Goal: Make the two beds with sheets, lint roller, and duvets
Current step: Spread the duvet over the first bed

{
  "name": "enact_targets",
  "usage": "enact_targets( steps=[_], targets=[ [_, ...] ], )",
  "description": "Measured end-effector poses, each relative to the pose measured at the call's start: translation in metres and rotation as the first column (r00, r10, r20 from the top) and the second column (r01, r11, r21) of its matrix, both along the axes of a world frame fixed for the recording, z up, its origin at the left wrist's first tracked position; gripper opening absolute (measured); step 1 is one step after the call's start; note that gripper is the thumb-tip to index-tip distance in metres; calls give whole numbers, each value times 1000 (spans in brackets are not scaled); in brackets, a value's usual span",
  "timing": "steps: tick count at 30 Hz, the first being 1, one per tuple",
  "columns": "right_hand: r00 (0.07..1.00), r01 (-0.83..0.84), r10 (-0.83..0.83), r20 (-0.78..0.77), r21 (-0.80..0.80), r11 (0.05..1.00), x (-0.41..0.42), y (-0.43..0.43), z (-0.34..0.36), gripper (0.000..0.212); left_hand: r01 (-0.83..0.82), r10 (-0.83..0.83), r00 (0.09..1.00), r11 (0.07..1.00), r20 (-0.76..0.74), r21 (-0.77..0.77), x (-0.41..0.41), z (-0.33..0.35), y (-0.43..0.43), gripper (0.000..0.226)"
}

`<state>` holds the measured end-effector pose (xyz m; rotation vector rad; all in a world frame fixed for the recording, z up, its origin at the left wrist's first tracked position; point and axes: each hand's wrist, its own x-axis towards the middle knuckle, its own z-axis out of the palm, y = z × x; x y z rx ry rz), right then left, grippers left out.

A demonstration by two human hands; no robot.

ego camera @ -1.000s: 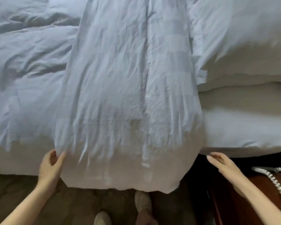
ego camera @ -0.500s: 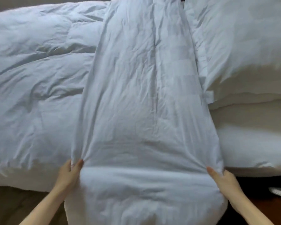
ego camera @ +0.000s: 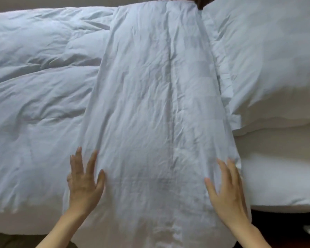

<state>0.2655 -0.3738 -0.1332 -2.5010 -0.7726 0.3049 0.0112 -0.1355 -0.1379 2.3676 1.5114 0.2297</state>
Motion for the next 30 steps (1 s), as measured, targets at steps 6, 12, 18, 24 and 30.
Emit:
enact_targets(
  steps=[6, 12, 18, 24, 30],
  targets=[
    [976, -219, 214, -49, -235, 947, 6, 87, -21, 80, -73, 27, 986, 958, -166, -277, 34, -31, 8, 56],
    [991, -72, 87, 99, -146, 987, 18, 87, -35, 71, -156, 111, 973, 962, -202, -223, 27, -28, 41, 56],
    [988, 78, -55, 146, -163, 984, 20, 107, -45, 79, -67, 13, 975, 968, -221, -241, -6, -41, 69, 54],
    [966, 260, -256, 48, -126, 957, -61, 224, -40, 64, 162, -208, 935, 971, -286, -175, -80, -46, 140, 61],
    [998, 52, -48, 43, -118, 992, -231, 415, -65, 71, 34, -114, 934, 972, -338, -234, -215, -41, 277, 52]
  ],
)
